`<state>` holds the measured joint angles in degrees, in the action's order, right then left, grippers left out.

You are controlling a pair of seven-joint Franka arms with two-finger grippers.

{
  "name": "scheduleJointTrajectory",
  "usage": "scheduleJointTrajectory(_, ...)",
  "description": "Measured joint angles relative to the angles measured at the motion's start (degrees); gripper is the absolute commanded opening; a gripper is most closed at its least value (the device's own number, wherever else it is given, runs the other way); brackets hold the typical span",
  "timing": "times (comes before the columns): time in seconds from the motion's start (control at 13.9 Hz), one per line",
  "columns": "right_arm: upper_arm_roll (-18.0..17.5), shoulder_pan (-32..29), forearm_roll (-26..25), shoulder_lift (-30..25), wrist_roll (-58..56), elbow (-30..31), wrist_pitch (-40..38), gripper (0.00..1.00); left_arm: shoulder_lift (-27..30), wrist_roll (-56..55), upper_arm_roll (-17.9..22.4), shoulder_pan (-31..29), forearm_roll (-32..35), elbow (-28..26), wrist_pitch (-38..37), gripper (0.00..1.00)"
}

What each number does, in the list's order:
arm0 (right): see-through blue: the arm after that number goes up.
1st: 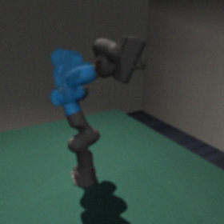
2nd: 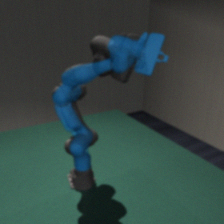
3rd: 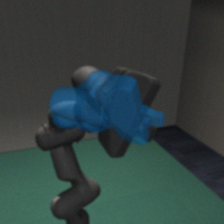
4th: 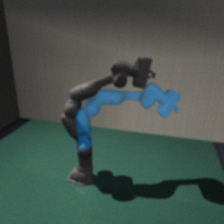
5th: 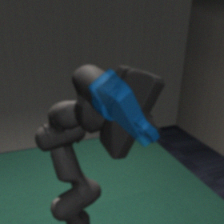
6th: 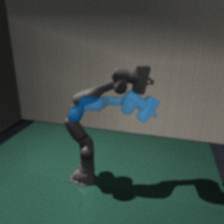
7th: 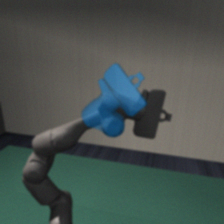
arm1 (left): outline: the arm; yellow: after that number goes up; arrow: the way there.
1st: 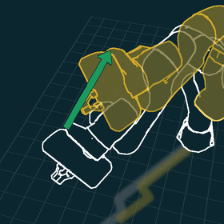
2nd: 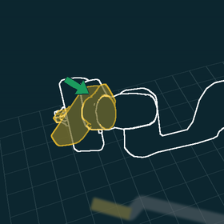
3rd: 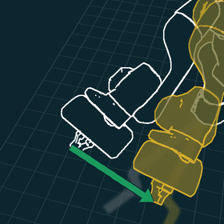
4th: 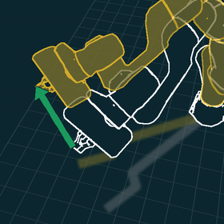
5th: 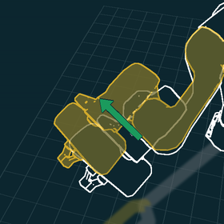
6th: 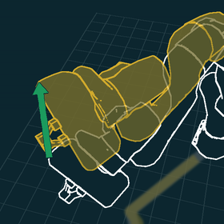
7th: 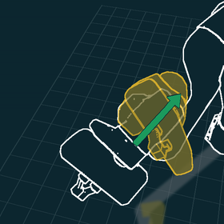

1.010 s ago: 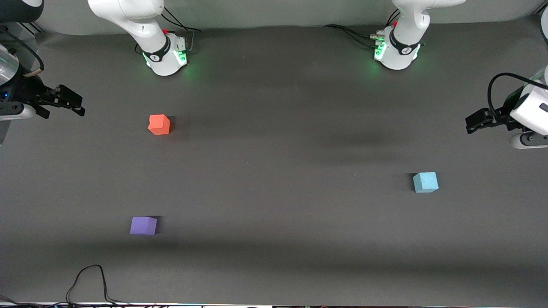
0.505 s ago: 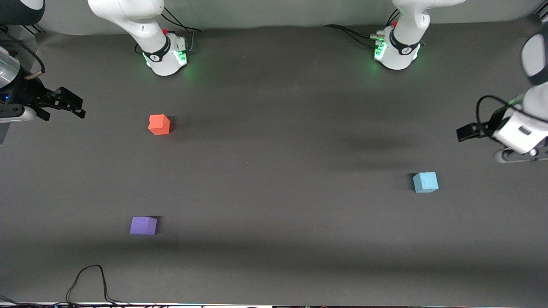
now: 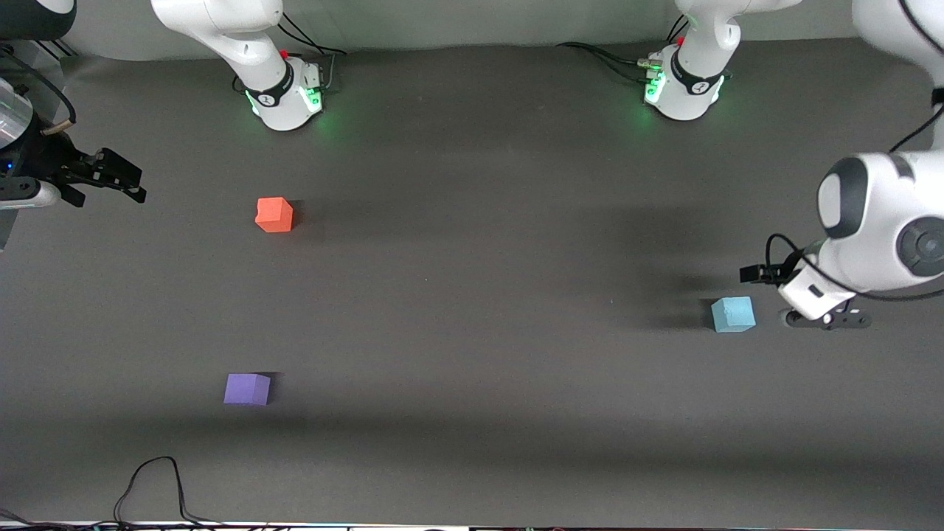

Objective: Place blue block between orange and purple blocks
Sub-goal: 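Lower the left gripper onto the light blue block and grasp it, then lift the blue block off the table with the left gripper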

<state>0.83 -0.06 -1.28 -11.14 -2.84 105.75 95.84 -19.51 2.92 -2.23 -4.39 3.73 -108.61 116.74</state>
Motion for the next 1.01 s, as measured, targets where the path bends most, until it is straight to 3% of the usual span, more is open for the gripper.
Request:
scheduleJointTrajectory(0.58,-0.06,0.0,0.0,-1.96,0.0,0.03,-3.88,1.0,-12.55,0.74,-0.94,-0.73,-4.79,3.01,9.25,0.97)
scheduleJointTrajectory(0.72,-0.06,0.0,0.0,-2.07,0.0,0.03,-4.35,1.0,-14.17,0.75,-0.92,-0.74,-4.81,3.4,10.33,0.86)
scheduleJointTrajectory(0.94,-0.06,0.0,0.0,-2.23,0.0,0.03,-4.64,1.0,-14.46,0.76,-0.9,-0.75,-4.93,3.77,10.5,0.36)
scheduleJointTrajectory(1.01,-0.06,0.0,0.0,-2.23,0.0,0.05,-4.68,1.0,-14.45,0.76,-0.9,-0.74,-4.99,3.94,10.54,0.29)
